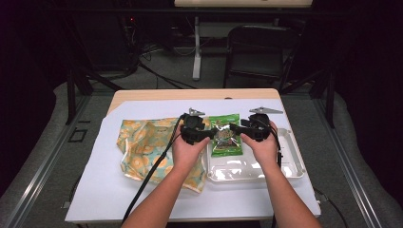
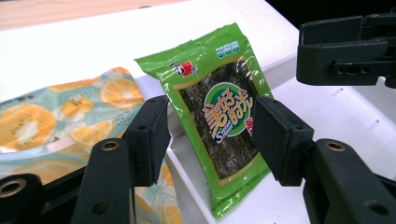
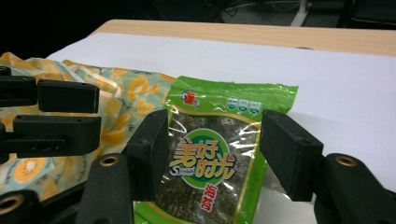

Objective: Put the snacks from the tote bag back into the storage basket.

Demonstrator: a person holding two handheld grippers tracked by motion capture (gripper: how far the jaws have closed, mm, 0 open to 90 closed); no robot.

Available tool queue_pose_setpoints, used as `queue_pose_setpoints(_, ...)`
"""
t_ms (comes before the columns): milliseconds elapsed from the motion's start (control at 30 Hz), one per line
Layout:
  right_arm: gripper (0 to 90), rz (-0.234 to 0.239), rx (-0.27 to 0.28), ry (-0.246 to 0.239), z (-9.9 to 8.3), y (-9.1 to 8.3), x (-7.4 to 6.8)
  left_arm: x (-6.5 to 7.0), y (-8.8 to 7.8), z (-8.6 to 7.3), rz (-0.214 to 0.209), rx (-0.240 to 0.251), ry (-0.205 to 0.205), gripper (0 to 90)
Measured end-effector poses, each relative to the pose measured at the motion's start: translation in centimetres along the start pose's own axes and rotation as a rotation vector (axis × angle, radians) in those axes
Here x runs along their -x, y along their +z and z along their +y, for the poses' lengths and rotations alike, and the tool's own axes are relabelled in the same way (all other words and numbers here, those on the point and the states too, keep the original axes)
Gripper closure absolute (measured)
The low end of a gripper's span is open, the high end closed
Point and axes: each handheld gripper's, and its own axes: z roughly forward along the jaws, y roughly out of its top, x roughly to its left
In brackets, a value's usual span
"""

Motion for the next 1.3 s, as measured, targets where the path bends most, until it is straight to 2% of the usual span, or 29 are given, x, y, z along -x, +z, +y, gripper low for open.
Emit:
queue_pose_setpoints(300,42.9,0.049,0.016,-0.056,0.5,-0.7,-1.7,-0.3,-2.7,0.3,-0.001,0.040,0.032,46.2)
queue_pose_setpoints(367,43.2,0.063,0.014,-0.073,0.5,-0.7,-2.2,-0.6,-3.1,0.0,-0.012,0.055,0.010,46.2)
queue_pose_setpoints(433,43.5,0.073,0.007,-0.084,0.5,-0.7,-2.6,-1.0,-3.5,-0.3,-0.002,0.062,0.003,46.2)
queue_pose_setpoints(533,43.7,0.092,-0.024,-0.108,0.4,-0.6,-3.3,-1.7,-4.3,-0.6,0.019,0.042,0.017,46.8)
queue_pose_setpoints(633,43.7,0.120,-0.038,-0.123,0.4,-0.4,-4.0,-2.4,-5.2,-1.1,0.007,0.069,-0.009,46.3)
queue_pose_setpoints(900,43.5,0.174,-0.039,-0.174,0.1,-0.4,-6.1,-4.3,-7.9,-2.6,0.039,0.075,-0.044,45.2)
queue_pose_setpoints(1000,43.2,0.198,-0.035,-0.196,-0.1,-0.3,-7.2,-5.1,-9.0,-3.5,0.050,0.099,-0.054,44.3)
queue_pose_setpoints(1300,42.9,0.257,-0.071,-0.282,-1.0,0.4,-9.7,-7.0,-11.4,-6.1,0.097,0.110,-0.077,43.0)
